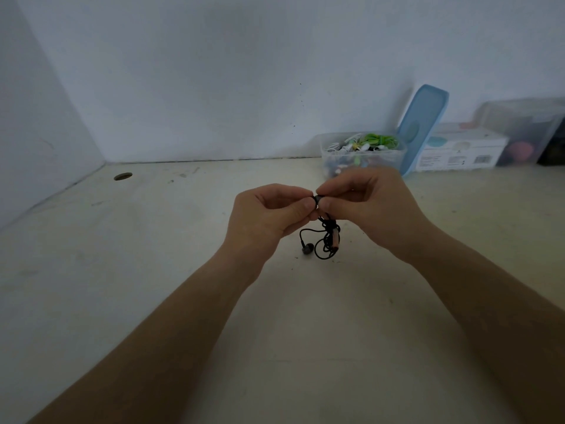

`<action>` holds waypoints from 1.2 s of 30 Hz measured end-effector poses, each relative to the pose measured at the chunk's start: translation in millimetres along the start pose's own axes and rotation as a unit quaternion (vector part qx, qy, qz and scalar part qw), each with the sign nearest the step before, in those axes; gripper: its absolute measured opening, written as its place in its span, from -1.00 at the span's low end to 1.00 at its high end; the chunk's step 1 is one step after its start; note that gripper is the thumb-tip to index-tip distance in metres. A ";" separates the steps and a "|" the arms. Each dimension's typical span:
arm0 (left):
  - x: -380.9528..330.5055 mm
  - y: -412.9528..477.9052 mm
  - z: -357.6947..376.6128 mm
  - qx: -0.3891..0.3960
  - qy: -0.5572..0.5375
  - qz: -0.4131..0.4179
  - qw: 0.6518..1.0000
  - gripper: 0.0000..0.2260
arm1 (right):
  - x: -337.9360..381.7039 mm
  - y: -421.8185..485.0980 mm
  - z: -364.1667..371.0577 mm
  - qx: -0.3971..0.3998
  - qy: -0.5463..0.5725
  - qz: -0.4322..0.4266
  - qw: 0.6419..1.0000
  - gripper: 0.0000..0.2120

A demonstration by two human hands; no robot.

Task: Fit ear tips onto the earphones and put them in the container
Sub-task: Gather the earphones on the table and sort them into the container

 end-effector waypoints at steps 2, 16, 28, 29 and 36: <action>-1.5 -0.3 -0.5 0.000 0.010 0.005 1.000 -0.90 | -0.6 -0.4 1.6 0.005 -0.002 0.003 1.000 -0.84; -16.1 3.5 3.9 0.041 0.308 0.088 0.946 -0.84 | -4.6 1.6 0.8 0.020 -0.065 0.024 0.997 -0.83; 12.4 -5.7 26.6 0.147 0.538 0.111 0.823 -0.76 | -21.9 3.5 -0.4 0.106 -0.165 0.078 0.978 -0.85; 13.6 -5.4 25.9 0.148 0.540 0.108 0.822 -0.76 | -23.9 3.1 -0.3 0.115 -0.167 0.081 0.976 -0.86; 14.1 -5.3 24.1 0.121 0.525 0.093 0.837 -0.86 | -34.5 2.8 -7.5 0.111 -0.143 0.114 0.977 -0.88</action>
Point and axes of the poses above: each hand's wrist, its own y-axis towards the middle knuckle, its own z-axis out of the palm, x = y × z, the point moved 9 cm from there along y, towards the middle knuckle, and after that the axes turned 1 degree about z, right-handed, at the moved point
